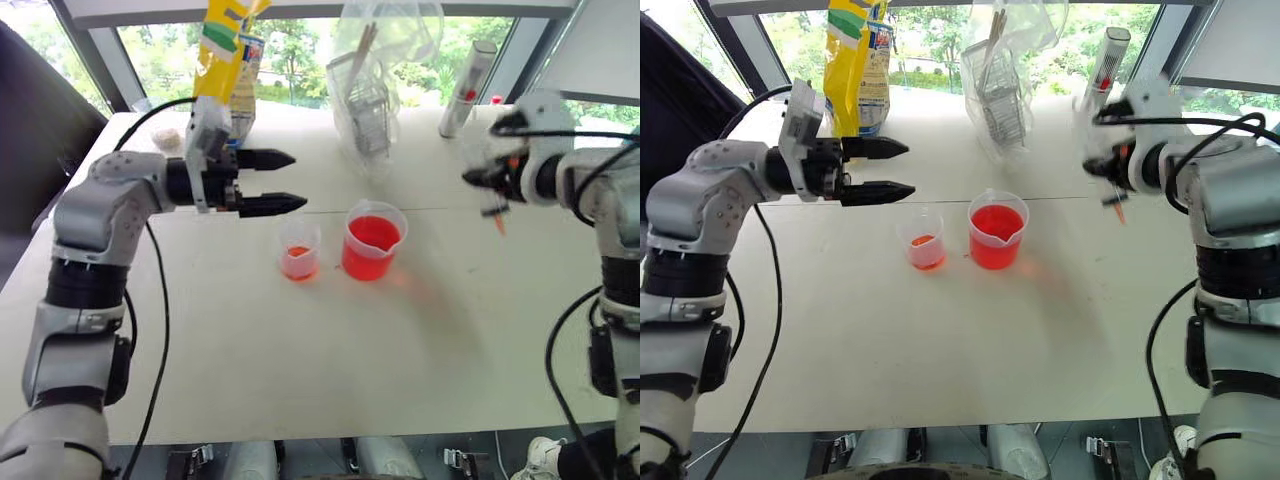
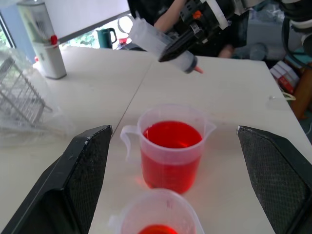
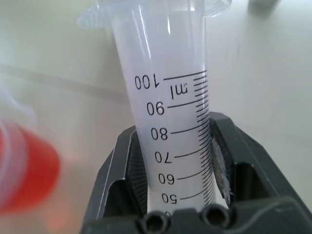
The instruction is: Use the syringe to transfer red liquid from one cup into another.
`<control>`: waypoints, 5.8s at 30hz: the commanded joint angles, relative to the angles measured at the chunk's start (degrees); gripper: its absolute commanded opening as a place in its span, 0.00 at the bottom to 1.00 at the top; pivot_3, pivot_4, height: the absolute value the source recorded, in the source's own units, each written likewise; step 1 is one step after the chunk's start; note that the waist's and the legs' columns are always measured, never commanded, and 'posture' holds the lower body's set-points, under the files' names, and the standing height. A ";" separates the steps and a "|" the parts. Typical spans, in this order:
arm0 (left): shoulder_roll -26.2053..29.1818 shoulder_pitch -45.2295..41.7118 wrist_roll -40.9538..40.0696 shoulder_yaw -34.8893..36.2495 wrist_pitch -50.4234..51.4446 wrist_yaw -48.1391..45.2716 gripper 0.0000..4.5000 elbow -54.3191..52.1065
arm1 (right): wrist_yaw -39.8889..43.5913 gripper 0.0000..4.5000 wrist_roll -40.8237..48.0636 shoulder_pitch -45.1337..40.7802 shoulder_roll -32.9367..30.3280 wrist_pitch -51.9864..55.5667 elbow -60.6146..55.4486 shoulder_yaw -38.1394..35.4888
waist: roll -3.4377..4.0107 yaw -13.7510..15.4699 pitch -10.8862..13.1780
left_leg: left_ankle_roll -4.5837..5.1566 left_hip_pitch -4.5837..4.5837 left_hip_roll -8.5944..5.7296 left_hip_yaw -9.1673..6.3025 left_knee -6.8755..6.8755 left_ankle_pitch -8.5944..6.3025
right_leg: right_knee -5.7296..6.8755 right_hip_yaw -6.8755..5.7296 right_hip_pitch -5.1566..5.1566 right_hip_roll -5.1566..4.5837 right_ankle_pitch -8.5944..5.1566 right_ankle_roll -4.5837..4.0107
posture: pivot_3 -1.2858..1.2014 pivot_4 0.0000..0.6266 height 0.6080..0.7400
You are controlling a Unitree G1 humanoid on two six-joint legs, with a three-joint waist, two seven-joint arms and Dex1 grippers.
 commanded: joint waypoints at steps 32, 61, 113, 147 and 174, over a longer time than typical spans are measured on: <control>-16.06 -18.05 8.96 -2.58 -11.27 -5.51 0.94 18.36 | -6.03 0.31 1.88 30.14 29.97 -53.02 -6.64 5.64 | -0.01 0.31 -0.02 | -0.03 0.02 -0.04 0.00 0.10 0.02 | 0.02 -0.07 0.16 -0.06 0.00 0.00 | 0.52 0.24 0.99; -21.29 -22.35 12.88 -1.91 -16.82 -4.17 0.01 28.24 | -5.08 0.31 1.20 31.97 27.65 -52.22 -7.31 8.30 | -0.02 0.30 -0.02 | -0.03 0.03 -0.05 -0.01 0.10 0.02 | 0.02 -0.08 0.18 -0.04 0.00 0.00 | 0.52 0.24 0.99; -20.29 -28.95 10.97 2.36 -20.58 -0.30 0.01 33.01 | -3.30 0.31 2.48 33.98 25.80 -47.40 -5.42 10.16 | -0.02 0.33 -0.02 | -0.03 0.03 -0.05 -0.02 0.12 0.02 | 0.03 -0.08 0.18 -0.03 0.00 0.00 | 0.52 0.24 0.99; -11.24 -22.20 10.69 5.65 -15.96 -0.03 0.99 26.47 | -3.78 0.31 4.29 27.95 24.34 -46.21 -10.05 7.38 | 0.00 0.33 -0.03 | -0.04 0.06 -0.03 -0.02 0.13 0.03 | 0.08 -0.09 0.20 -0.02 0.00 0.00 | 0.52 0.24 0.99; -0.32 -11.04 12.07 5.04 -10.79 0.48 0.99 15.26 | 2.54 0.31 9.32 14.36 34.78 -48.62 1.60 14.89 | -0.05 0.29 -0.06 | -0.08 0.05 0.00 -0.03 0.19 0.05 | 0.15 -0.17 0.20 -0.09 0.01 -0.01 | 0.52 0.24 0.99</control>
